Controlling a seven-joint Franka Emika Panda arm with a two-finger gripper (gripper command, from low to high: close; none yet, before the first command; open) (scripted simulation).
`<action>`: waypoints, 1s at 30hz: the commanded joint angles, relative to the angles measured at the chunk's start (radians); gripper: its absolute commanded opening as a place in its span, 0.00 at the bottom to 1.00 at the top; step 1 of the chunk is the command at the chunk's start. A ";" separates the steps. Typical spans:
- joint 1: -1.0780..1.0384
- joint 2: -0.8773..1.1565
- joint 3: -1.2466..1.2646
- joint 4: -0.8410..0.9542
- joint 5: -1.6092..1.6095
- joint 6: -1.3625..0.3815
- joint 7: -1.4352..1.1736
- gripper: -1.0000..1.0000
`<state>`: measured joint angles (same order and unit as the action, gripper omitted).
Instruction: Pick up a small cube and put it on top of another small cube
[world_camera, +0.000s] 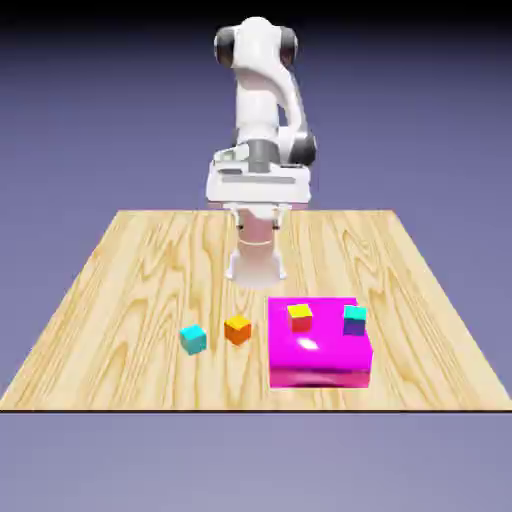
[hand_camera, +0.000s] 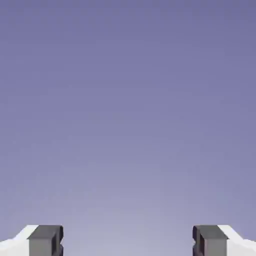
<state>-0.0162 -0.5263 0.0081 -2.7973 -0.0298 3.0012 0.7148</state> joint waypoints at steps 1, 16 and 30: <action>-0.023 0.036 0.007 0.011 -0.025 -0.030 -0.022 0.50; -0.374 0.580 0.108 0.168 -0.396 -0.474 -0.348 0.50; -0.270 0.837 -0.084 0.201 -0.527 -0.384 -0.348 0.00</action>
<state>-0.2861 0.3112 -0.0753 -2.5962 -0.5562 2.6169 0.3661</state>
